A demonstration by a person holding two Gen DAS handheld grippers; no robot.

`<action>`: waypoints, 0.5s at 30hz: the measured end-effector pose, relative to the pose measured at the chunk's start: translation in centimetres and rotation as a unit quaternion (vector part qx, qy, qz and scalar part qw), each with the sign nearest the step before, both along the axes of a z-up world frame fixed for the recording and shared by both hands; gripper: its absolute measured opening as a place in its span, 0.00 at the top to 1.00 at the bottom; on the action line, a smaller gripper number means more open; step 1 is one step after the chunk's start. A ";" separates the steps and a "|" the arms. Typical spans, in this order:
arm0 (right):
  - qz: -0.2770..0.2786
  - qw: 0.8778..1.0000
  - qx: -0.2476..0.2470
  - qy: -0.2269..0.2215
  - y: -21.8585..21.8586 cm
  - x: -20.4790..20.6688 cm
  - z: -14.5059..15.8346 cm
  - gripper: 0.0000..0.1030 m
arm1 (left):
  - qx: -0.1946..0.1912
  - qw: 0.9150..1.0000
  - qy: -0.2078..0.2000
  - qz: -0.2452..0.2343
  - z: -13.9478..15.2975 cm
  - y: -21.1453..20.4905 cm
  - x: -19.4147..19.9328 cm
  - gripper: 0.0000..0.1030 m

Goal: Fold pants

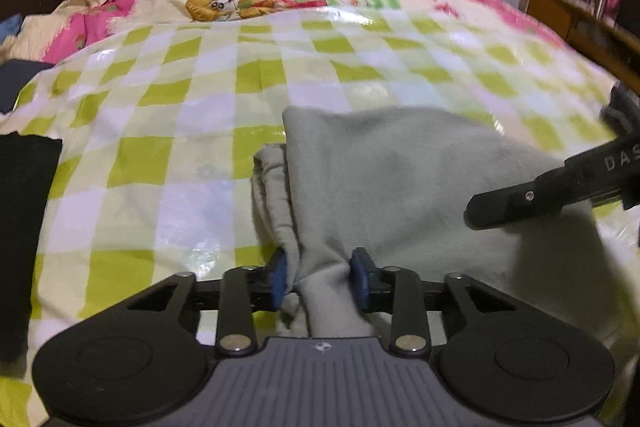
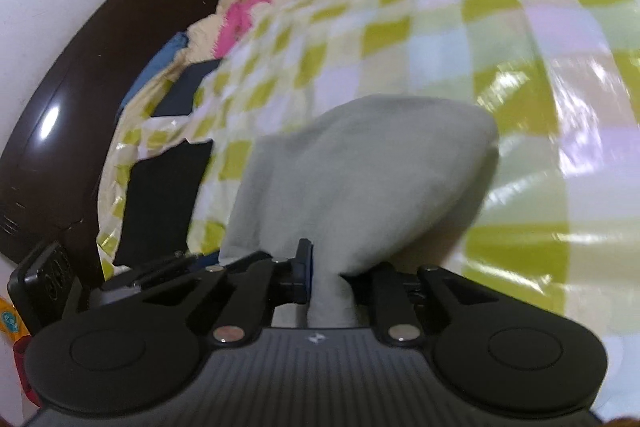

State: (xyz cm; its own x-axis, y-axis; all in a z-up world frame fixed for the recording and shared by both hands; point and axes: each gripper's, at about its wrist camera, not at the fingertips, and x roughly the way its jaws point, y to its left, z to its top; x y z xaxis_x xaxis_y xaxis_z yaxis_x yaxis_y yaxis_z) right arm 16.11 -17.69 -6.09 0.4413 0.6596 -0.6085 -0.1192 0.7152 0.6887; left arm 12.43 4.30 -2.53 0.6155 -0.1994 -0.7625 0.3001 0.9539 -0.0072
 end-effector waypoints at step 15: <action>-0.052 0.994 0.063 -0.066 -5.9 -2.8 4.3 0.91 | -0.080 0.995 -0.014 -0.054 5.6 -5.3 -0.2 0.76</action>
